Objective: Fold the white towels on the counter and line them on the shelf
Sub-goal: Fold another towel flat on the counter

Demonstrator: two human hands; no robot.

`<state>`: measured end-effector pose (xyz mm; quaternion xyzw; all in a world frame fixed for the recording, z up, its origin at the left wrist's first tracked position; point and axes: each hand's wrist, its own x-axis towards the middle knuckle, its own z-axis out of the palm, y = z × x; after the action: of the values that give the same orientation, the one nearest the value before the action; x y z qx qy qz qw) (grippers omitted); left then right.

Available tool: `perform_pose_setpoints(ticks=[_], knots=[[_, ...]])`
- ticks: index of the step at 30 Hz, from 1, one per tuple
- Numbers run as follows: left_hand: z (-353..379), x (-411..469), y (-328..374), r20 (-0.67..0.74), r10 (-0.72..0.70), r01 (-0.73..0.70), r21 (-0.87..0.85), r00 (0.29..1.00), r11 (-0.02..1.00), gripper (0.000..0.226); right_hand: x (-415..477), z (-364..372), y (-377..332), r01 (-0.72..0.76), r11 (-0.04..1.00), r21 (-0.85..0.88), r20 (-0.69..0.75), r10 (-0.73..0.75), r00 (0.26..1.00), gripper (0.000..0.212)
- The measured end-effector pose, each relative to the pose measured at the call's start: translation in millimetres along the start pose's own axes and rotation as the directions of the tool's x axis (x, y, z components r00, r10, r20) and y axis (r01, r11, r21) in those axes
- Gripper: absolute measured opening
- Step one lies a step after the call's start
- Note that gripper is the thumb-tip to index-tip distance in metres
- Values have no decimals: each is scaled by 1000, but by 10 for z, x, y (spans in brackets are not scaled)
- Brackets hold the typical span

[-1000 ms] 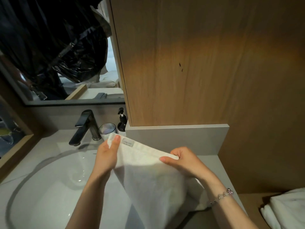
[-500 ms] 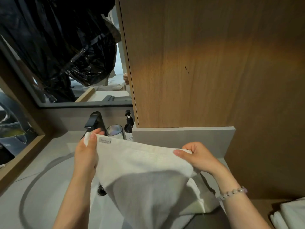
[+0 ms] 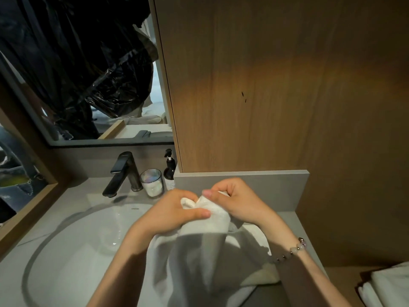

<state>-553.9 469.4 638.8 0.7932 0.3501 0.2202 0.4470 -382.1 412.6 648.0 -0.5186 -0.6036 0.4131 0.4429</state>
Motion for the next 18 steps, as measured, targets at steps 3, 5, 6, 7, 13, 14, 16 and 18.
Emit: perform_pose_setpoints(ticks=[3, 5, 6, 7, 13, 14, 16, 18], knots=[[-49, -26, 30, -90, 6, -13, -74, 996, 997, 24, -23, -45, 65, -41, 999, -25, 0, 41, 999, 32], [-132, -56, 24, -192, 5, -24, -99, 981, 995, 29, -35, -91, 90, -72, 997, -41, 27, 73, 997, 31], [-185, -80, 33, -243, -5, -27, -129, 970, 991, 32, -40, -119, 104, -81, 996, -44, 39, 82, 996, 30], [-249, -111, 41, -294, -19, -28, -156, 956, 987, 35, -44, -147, 114, -78, 996, -48, 45, 80, 996, 29], [-489, -274, -6, -390, -85, 51, -99, 917, 994, 27, -22, -201, 125, -30, 999, 35, 38, 29, 999, 23], [-500, -290, -24, -405, -91, 52, -105, 910, 993, 26, -13, -206, 131, -20, 999, 48, 27, 18, 999, 24], [-505, -324, -88, -430, -91, 49, -109, 898, 993, 31, 1, -190, 124, 13, 998, 63, 14, -14, 1000, 40], [-509, -361, -123, -411, -94, 46, -126, 907, 991, 27, 4, -162, 105, 27, 997, 71, 7, -28, 1000, 46]])
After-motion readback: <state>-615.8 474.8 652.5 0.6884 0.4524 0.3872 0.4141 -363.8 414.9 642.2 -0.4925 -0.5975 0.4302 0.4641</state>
